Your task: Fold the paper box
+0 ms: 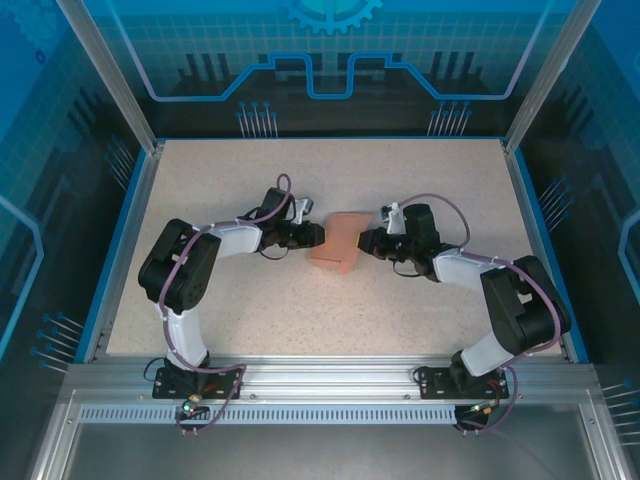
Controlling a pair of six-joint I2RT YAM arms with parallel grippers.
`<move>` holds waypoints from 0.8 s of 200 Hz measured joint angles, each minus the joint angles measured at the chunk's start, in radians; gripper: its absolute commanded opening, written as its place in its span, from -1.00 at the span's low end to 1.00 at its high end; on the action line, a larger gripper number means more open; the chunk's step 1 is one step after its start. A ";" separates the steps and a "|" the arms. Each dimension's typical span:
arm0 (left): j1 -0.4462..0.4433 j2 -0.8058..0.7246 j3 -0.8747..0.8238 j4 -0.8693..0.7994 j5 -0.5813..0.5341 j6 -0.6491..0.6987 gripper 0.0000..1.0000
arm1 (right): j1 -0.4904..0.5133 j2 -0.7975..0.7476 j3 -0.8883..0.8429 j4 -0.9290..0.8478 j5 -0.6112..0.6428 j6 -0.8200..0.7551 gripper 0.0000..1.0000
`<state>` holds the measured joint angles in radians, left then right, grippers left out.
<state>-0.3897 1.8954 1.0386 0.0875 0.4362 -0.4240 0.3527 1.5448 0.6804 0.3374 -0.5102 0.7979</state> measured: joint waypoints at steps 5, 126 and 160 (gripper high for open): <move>0.000 0.000 0.000 0.001 0.000 -0.001 -0.32 | 0.006 -0.003 0.008 -0.008 0.006 -0.001 -0.76; 0.002 0.007 0.000 0.007 -0.001 -0.023 -0.19 | 0.099 -0.007 0.134 -0.138 0.116 -0.006 -0.66; 0.002 0.010 0.000 0.007 -0.013 -0.031 -0.14 | 0.126 0.000 0.157 -0.165 0.174 -0.006 -0.68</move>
<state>-0.3878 1.9049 1.0386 0.0948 0.4236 -0.4549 0.4789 1.5452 0.8375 0.1722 -0.3363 0.7918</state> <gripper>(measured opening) 0.424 0.165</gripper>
